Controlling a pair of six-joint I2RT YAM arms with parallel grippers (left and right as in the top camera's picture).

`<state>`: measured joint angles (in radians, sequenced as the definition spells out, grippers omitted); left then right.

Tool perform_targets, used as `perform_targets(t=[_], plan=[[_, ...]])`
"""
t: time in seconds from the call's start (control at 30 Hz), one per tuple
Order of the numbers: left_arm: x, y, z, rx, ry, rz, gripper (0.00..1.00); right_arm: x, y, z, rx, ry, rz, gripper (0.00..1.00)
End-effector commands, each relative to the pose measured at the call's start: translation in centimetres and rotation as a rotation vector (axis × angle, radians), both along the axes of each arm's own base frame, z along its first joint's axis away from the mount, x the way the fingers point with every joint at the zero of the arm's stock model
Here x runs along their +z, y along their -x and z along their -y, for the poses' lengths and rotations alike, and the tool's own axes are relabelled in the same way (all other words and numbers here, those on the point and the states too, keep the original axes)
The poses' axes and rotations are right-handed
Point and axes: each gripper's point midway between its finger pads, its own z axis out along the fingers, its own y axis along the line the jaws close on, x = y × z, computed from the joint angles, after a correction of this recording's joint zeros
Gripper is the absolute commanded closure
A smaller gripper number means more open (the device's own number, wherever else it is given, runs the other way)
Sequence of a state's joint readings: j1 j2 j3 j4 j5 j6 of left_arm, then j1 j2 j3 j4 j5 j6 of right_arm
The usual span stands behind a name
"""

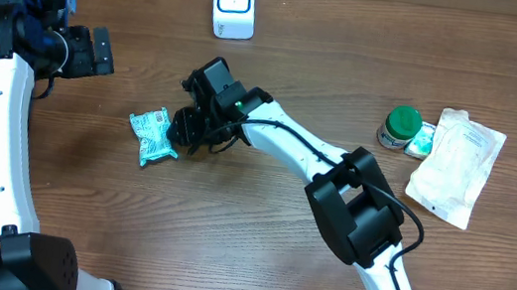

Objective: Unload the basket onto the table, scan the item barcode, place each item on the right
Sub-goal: 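Move the right gripper to the teal Kleenex pack and grasp it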

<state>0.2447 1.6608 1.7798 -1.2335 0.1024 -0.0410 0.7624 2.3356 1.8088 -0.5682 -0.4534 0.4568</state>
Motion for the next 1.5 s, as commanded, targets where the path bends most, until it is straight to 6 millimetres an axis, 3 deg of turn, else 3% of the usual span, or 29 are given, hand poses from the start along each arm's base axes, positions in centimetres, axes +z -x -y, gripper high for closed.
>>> perform_targets(t=[0.0, 0.17, 0.5, 0.67, 0.83, 0.93, 1.1, 1.23, 1.37, 1.47], plan=[[-0.1, -0.1, -0.1, -0.015, -0.011, 0.000, 0.00, -0.7, 0.5, -0.6, -0.023, 0.003, -0.024, 0.54], [-0.1, -0.1, -0.1, -0.014, -0.011, 0.000, 0.00, -2.2, 1.3, -1.7, -0.005, 0.004, -0.030, 0.54], [-0.1, -0.1, -0.1, -0.014, -0.011, 0.000, 0.01, -4.0, 2.2, -1.9, -0.012, 0.034, -0.058, 0.56], [-0.1, -0.1, -0.1, -0.015, -0.011, 0.000, 0.00, -5.3, 2.6, -1.8, -0.007, 0.052, -0.074, 0.69], [-0.1, -0.1, -0.1, -0.015, -0.011, 0.000, 0.01, -5.4, 2.6, -1.7, -0.007, 0.054, -0.075, 0.94], [-0.1, -0.1, -0.1, -0.015, -0.011, 0.000, 0.00, -5.3, 1.9, -1.1, -0.016, 0.060, -0.077, 0.96], [-0.1, -0.1, -0.1, -0.014, -0.011, 0.000, 0.00, -3.4, 0.0, 1.0, 0.001, 0.068, -0.035, 0.96], [-0.1, -0.1, -0.1, -0.014, -0.011, 0.000, 0.01, -0.2, -1.3, 2.9, 0.110, 0.077, 0.069, 0.96], [-0.1, -0.1, -0.1, -0.015, -0.011, 0.000, 0.01, 2.5, -0.9, 5.5, 0.320, 0.120, 0.194, 0.96], [-0.1, -0.1, -0.1, -0.015, -0.011, 0.000, 0.00, 2.9, -0.6, 8.2, 0.417, 0.226, 0.253, 0.96]])
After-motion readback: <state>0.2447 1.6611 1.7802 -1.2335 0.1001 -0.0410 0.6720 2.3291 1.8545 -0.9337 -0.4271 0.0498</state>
